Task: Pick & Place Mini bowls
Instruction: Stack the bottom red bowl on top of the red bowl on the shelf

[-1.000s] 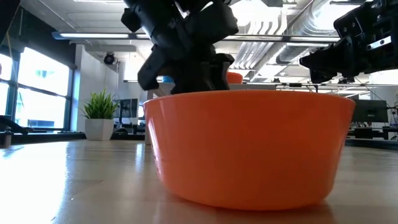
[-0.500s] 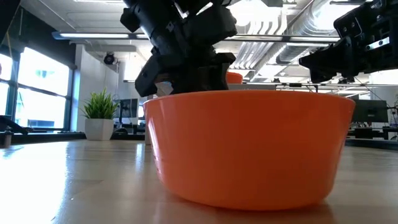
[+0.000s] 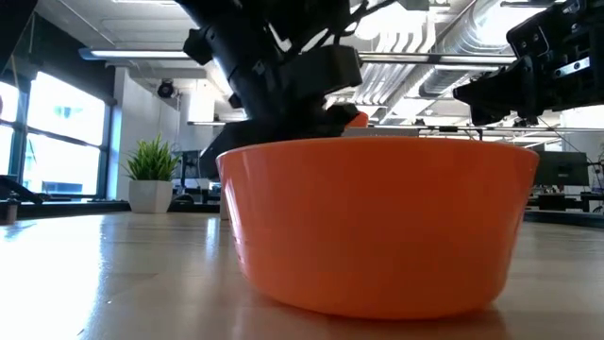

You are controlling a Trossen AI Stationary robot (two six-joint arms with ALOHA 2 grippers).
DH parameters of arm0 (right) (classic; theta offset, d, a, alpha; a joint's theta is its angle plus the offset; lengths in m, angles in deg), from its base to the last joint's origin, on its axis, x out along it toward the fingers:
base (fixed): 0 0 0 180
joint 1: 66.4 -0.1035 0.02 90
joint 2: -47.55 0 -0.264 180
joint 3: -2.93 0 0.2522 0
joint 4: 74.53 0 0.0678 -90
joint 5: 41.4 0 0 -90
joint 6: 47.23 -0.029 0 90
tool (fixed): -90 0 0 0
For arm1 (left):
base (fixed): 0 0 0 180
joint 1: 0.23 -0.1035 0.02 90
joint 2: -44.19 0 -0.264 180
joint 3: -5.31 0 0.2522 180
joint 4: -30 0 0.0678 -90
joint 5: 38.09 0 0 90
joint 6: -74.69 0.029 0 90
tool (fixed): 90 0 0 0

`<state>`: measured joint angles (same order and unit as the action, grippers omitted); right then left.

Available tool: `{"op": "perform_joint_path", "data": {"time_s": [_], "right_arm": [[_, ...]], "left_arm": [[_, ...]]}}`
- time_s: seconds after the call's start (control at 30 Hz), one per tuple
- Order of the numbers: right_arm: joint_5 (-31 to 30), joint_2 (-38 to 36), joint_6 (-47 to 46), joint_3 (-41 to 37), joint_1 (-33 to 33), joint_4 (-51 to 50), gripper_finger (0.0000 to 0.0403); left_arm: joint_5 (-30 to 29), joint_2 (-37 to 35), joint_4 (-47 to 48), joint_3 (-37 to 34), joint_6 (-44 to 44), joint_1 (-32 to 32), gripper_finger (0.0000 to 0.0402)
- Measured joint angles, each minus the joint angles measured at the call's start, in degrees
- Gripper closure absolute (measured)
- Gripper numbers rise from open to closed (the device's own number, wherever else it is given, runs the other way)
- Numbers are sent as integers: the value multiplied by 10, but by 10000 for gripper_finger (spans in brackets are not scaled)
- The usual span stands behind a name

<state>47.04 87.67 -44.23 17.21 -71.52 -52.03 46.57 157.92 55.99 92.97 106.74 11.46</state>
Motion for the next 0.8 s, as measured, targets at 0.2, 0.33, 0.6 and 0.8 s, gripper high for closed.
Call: {"op": "perform_joint_path", "data": {"time_s": [0.2, 0.33, 0.6, 0.8], "right_arm": [[0, 0, 0, 0, 0, 0, 402], [0, 0, 0, 0, 0, 0, 401], [5, 0, -1, 0, 0, -2, 401], [6, 0, -2, 0, 0, -5, 401]], "left_arm": [[-2, 1, 80, 41, -37, 0, 389], [-2, -4, 136, 60, -65, 0, 397], [39, -27, 238, 67, -178, 1, 399], [42, -55, 293, 28, -247, 17, 400]]}}
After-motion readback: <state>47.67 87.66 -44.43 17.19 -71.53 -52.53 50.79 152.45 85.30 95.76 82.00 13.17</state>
